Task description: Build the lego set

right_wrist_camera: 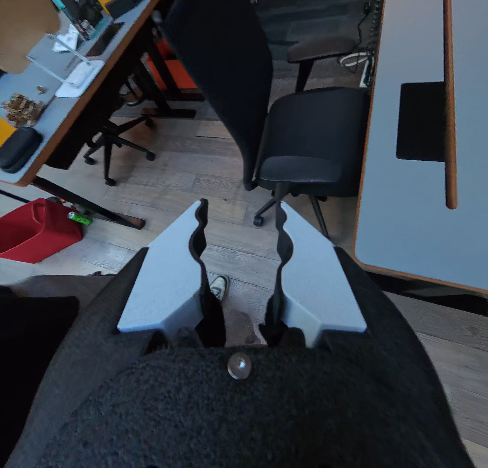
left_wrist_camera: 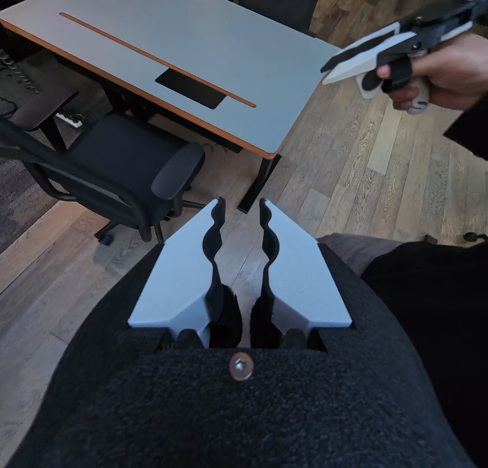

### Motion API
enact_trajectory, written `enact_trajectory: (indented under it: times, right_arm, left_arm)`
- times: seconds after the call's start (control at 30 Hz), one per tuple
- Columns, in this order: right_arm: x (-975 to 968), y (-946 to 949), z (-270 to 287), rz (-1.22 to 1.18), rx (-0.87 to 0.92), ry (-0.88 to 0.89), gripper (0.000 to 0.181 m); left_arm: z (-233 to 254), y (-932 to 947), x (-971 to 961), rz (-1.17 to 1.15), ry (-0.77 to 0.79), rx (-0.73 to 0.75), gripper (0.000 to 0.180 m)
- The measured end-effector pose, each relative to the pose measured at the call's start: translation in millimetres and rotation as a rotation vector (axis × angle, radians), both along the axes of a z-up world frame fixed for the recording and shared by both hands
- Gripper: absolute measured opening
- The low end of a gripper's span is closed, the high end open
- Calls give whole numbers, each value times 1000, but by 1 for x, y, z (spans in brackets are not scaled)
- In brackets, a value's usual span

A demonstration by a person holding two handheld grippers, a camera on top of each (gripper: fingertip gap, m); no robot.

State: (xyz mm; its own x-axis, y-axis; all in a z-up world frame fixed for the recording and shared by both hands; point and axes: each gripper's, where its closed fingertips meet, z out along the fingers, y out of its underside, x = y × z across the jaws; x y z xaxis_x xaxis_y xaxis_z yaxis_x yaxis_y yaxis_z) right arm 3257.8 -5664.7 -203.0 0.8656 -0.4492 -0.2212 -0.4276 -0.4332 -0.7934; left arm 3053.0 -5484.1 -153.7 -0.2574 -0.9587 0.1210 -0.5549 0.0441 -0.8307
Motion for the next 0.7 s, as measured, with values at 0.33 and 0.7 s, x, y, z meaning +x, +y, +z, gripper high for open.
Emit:
enact_trajectory:
  times: [0.33,0.7]
  right_arm:
    - [292,58,-156,-101,-67,138,68]
    - [464,90,-295,-75,-207,227,66]
  left_arm:
    - [-44,49,180,-54,148,23,24]
    - [-70,5,374,-94,388,-106,23]
